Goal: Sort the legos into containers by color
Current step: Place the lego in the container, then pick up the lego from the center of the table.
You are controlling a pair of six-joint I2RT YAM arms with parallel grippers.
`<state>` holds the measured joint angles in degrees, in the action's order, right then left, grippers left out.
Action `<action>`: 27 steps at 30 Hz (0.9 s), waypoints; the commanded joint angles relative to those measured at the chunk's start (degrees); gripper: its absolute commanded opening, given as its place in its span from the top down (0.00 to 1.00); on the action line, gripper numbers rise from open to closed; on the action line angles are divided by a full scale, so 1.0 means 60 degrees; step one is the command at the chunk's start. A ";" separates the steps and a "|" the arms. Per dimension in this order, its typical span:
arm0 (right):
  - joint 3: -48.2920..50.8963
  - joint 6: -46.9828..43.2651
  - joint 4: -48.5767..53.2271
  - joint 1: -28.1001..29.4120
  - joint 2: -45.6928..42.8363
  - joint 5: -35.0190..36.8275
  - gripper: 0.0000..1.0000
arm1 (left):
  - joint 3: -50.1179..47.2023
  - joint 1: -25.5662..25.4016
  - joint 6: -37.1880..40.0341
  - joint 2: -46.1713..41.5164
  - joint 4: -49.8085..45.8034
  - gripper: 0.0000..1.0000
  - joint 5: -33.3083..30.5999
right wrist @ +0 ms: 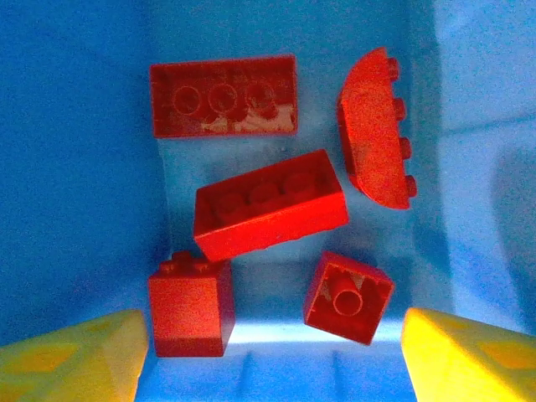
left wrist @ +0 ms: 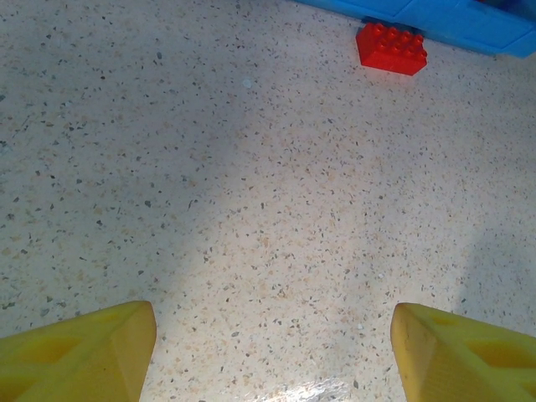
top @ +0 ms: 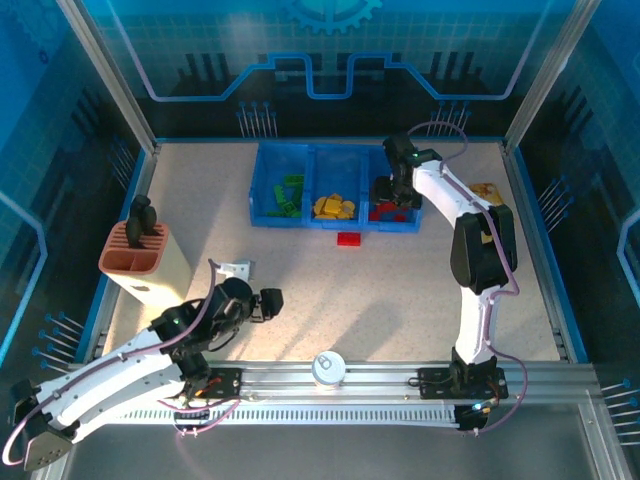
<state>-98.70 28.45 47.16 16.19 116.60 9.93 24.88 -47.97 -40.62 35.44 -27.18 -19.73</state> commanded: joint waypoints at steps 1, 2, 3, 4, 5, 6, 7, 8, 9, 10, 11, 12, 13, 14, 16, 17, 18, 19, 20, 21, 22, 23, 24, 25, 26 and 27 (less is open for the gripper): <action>-0.0080 0.0020 0.0420 0.0187 -0.0514 0.0432 0.16 | -0.0244 -0.0092 -0.0130 -0.0217 -0.0254 0.25 -0.0054; -0.0029 0.0007 0.0473 0.0316 -0.0703 0.0589 0.15 | -0.0255 -0.0092 -0.0100 -0.0214 -0.0233 0.25 -0.0061; 0.0069 0.0010 0.0482 0.0436 -0.0921 0.0709 0.15 | -0.0263 -0.0091 -0.0088 -0.0210 -0.0206 0.25 -0.0079; 0.0259 0.0018 0.0404 0.0621 -0.1201 0.0852 0.15 | -0.0271 -0.0092 -0.0058 -0.0194 -0.0197 0.25 -0.0094; 0.0502 0.0010 0.0279 0.0812 -0.1486 0.0959 0.13 | -0.0272 -0.0092 -0.0031 -0.0166 -0.0159 0.25 -0.0107; 0.0719 0.0005 0.0152 0.0958 -0.1727 0.1006 0.05 | -0.0294 -0.0093 -0.0013 -0.0143 -0.0126 0.25 -0.0114; 0.0966 0.0002 0.0024 0.1140 -0.1965 0.1085 0.00 | -0.0316 -0.0092 0.0010 -0.0113 -0.0075 0.25 -0.0128; 0.1241 0.0008 -0.0192 0.1310 -0.2195 0.1093 0.00 | -0.0371 -0.0095 0.0017 -0.0085 0.0009 0.25 -0.0143; 0.1491 -0.0032 -0.0404 0.1431 -0.2403 0.0976 0.00 | -0.0412 -0.0092 0.0010 -0.0043 0.0099 0.25 -0.0149; 0.1794 -0.0002 -0.0564 0.1561 -0.2607 0.0924 0.00 | -0.0465 -0.0092 0.0017 0.0009 0.0218 0.25 -0.0127; 0.2049 0.0124 -0.0647 0.1697 -0.2785 0.0930 0.00 | -0.0527 -0.0094 0.0004 0.0076 0.0336 0.24 -0.0100; 0.2280 0.0197 -0.0754 0.1811 -0.2917 0.0913 0.00 | -0.0543 -0.0092 -0.0010 0.0147 0.0433 0.25 -0.0083; 0.2539 0.0292 -0.0850 0.1978 -0.3067 0.0944 0.00 | -0.0576 -0.0092 -0.0023 0.0232 0.0519 0.25 -0.0054; 0.2738 0.0400 -0.0897 0.2171 -0.3154 0.0993 0.00 | -0.0604 -0.0094 -0.0034 0.0338 0.0598 0.25 -0.0034; 0.3096 0.0592 -0.1063 0.2544 -0.3272 0.1040 0.00 | -0.0631 -0.0092 -0.0041 0.0488 0.0738 0.25 -0.0010; 0.3241 0.0741 -0.1112 0.2720 -0.3269 0.1041 0.00 | -0.0645 -0.0092 -0.0044 0.0544 0.0813 0.25 0.0005; 0.3355 0.0875 -0.1192 0.2843 -0.3248 0.0993 0.00 | -0.0642 -0.0092 -0.0029 0.0612 0.0874 0.25 0.0006; 0.3492 0.1000 -0.1322 0.2984 -0.3174 0.0871 0.00 | -0.0628 -0.0092 -0.0027 0.0666 0.0918 0.25 0.0007; 0.3589 0.1141 -0.1443 0.3154 -0.3067 0.0810 0.00 | -0.0633 -0.0092 -0.0012 0.0706 0.0960 0.25 0.0010; 0.3638 0.1191 -0.1548 0.3263 -0.2946 0.0802 0.00 | -0.0639 -0.0092 0.0002 0.0741 0.0978 0.25 0.0011; 0.3612 0.1255 -0.1575 0.3374 -0.2772 0.0790 0.00 | -0.0638 -0.0092 0.0003 0.0773 0.0987 0.25 -0.0001; 0.3527 0.1331 -0.1553 0.3457 -0.2517 0.0767 0.00 | -0.0632 -0.0092 0.0021 0.0786 0.0991 0.25 0.0008; 0.3441 0.1377 -0.1546 0.3508 -0.2322 0.0728 0.00 | -0.0632 -0.0092 0.0028 0.0789 0.0964 0.25 0.0010; 0.3336 0.1429 -0.1527 0.3553 -0.2093 0.0679 0.00 | -0.0632 -0.0092 0.0036 0.0780 0.0915 0.25 0.0006; 0.3260 0.1479 -0.1527 0.3582 -0.1920 0.0663 0.00 | -0.0632 -0.0092 0.0032 0.0755 0.0875 0.25 -0.0012; 0.3163 0.1510 -0.1531 0.3601 -0.1693 0.0647 0.00 | -0.0632 -0.0092 0.0011 0.0717 0.0801 0.25 -0.0030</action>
<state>-77.91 35.11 38.68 37.23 103.09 14.31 21.58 -48.18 -40.60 40.12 -22.61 -19.73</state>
